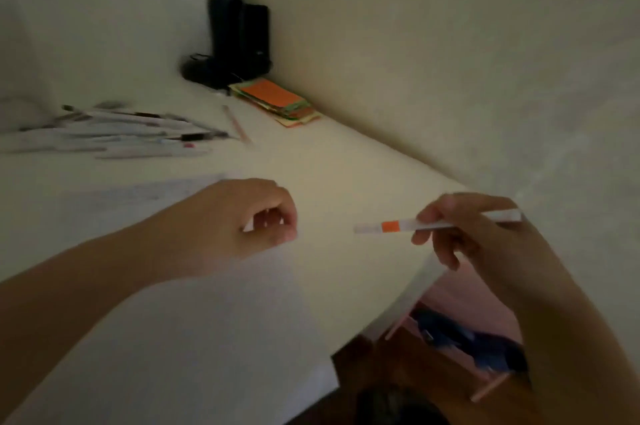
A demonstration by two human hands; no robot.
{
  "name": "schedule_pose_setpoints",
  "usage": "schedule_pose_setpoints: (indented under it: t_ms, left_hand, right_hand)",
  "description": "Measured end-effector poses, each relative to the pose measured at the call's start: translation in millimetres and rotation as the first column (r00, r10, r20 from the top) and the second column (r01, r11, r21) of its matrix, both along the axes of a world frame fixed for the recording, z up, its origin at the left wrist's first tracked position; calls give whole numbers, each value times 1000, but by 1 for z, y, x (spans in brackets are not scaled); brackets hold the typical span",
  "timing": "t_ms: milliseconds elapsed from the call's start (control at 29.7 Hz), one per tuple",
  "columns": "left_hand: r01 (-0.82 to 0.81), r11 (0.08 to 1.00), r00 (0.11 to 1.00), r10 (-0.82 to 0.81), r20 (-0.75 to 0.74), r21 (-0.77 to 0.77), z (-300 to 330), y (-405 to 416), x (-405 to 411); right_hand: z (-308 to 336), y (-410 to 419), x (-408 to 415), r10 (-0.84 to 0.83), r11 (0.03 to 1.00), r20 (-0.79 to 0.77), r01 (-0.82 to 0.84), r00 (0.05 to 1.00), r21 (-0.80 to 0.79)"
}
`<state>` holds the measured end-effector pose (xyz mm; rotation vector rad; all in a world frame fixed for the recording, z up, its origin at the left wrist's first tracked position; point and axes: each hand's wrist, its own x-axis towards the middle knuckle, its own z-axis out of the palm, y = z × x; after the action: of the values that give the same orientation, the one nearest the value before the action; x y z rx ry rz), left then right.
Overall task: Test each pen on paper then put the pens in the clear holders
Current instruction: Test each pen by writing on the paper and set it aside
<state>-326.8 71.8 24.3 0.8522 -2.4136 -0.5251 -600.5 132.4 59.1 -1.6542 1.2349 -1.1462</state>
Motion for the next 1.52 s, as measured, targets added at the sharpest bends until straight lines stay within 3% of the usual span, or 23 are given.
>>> schedule_pose_setpoints:
  t_ms: [135,236,405,540,742,911,1113,1214,1349,1518]
  left_hand:
    - [382,922,924,-382,4,60,-1,35,-109]
    - [515,854,850,-520,79,77,-18,53,-166]
    - [606,786,740,-613,278,119,-50,81,-221]
    - [626,764,720,-644,260,159,-62,89,-245]
    - [616,779,767,-627,134,120,-34,77,-247]
    - [477,878,877,-474,82,-32,1,43,-195]
    - [57,998,998,-57,31,-23,11,21,-67]
    - [-133,990,989,130,66,46,7,18,-5]
    - [-382,918,924,381,32,106,0,23,94]
    - [-560,811,824,567,12,167,-18,23,171]
  right_hand:
    - [-48,95,-88,-406,911,46,400,913,99]
    - [-80,157,-132,-549,805,-57,546,834,232]
    - [-137,208,-176,-540,700,-291,613,790,366]
    - [-169,211,-201,-481,621,-477,670,736,407]
    - [-150,179,-196,-464,712,-498,643,732,281]
    - [-99,113,-143,-409,868,-307,471,859,161]
    - [-46,17,-26,-6,995,-232,29,973,97]
    - [-36,-20,29,144,989,-299,-130,943,68]
    - [-27,-73,124,341,937,-431,-337,836,86]
    - [-31,-126,209,406,902,-558,-414,724,120]
